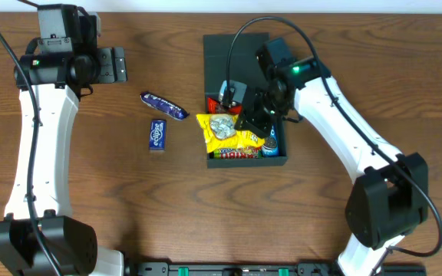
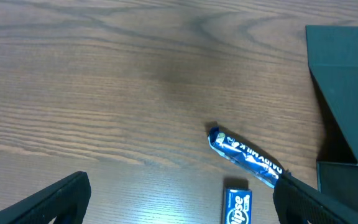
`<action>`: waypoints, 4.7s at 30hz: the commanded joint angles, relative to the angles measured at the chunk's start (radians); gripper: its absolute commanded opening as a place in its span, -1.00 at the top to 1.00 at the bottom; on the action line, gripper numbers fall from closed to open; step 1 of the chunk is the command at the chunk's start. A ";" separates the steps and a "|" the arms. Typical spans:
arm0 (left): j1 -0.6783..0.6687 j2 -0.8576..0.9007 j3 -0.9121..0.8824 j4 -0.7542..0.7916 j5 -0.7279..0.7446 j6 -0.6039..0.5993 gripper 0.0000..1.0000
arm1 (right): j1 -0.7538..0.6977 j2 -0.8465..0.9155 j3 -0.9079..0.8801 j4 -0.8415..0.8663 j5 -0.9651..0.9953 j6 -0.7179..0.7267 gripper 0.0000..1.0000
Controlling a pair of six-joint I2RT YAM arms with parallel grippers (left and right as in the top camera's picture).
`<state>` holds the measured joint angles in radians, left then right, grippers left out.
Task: Pack container
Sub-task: 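Carry the yellow Hacks bag into the box and lower it, then press the yellow bag down into the box with the right gripper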
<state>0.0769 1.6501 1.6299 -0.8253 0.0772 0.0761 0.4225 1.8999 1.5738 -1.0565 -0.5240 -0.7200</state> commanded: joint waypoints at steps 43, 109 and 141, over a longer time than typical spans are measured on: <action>0.002 0.005 0.009 0.002 -0.007 0.007 -0.90 | 0.037 -0.098 -0.043 0.179 0.051 0.129 0.97; 0.002 0.005 0.009 0.014 -0.006 0.006 -0.90 | 0.045 -0.024 -0.121 0.180 0.153 0.201 -0.46; 0.002 0.005 0.009 0.014 -0.006 0.007 -0.91 | 0.123 0.061 -0.171 0.253 -0.001 0.128 0.99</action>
<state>0.0769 1.6501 1.6299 -0.8108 0.0776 0.0765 0.5407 1.9030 1.4204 -0.8078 -0.5060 -0.5732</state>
